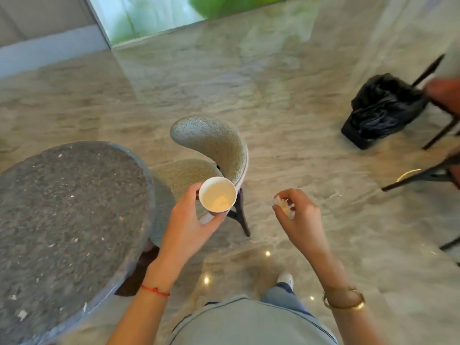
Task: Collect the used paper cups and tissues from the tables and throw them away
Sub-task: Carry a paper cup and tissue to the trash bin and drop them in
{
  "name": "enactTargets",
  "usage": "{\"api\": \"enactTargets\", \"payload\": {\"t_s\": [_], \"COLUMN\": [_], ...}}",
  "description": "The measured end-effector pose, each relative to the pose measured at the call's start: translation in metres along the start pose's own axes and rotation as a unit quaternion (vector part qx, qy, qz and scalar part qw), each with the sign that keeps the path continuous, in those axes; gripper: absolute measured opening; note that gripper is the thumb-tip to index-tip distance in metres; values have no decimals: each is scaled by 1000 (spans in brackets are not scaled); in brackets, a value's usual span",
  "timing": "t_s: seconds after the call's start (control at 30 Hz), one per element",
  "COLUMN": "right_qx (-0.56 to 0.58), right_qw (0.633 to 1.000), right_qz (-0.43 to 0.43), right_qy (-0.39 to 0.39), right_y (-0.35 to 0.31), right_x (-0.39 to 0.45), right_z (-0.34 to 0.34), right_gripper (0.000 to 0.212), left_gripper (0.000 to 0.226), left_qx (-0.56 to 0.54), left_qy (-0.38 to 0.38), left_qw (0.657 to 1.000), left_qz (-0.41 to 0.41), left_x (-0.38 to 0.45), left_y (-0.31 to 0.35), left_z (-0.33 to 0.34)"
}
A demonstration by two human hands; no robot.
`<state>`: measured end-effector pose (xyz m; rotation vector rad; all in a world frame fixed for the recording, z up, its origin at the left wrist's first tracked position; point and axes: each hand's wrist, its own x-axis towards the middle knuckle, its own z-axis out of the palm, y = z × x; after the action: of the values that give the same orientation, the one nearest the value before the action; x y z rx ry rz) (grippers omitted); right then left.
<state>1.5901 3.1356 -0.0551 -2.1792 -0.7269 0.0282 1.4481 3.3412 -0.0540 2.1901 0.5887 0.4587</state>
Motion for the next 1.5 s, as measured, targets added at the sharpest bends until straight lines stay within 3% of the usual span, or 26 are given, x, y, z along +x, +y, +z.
{"api": "enactTargets", "payload": {"t_s": [0.37, 0.73, 1.23, 1.5], "right_qx": [-60, -65, -94, -93], "right_qw": [990, 970, 950, 949], "right_qz": [97, 179, 222, 231], "right_qy": [87, 152, 196, 192], "right_y": [165, 288, 475, 566], "right_x": [4, 66, 300, 418], "right_z": [-174, -273, -408, -460], "right_gripper": [21, 15, 13, 16], "left_gripper": [66, 66, 64, 64], "left_qx": [-38, -52, -51, -29], "left_qy": [-89, -161, -193, -210], "left_qw": [990, 977, 955, 957], "left_qz": [100, 133, 219, 199], "left_x": [72, 171, 432, 552], "left_y": [143, 230, 372, 416], "left_z": [201, 343, 566, 663]}}
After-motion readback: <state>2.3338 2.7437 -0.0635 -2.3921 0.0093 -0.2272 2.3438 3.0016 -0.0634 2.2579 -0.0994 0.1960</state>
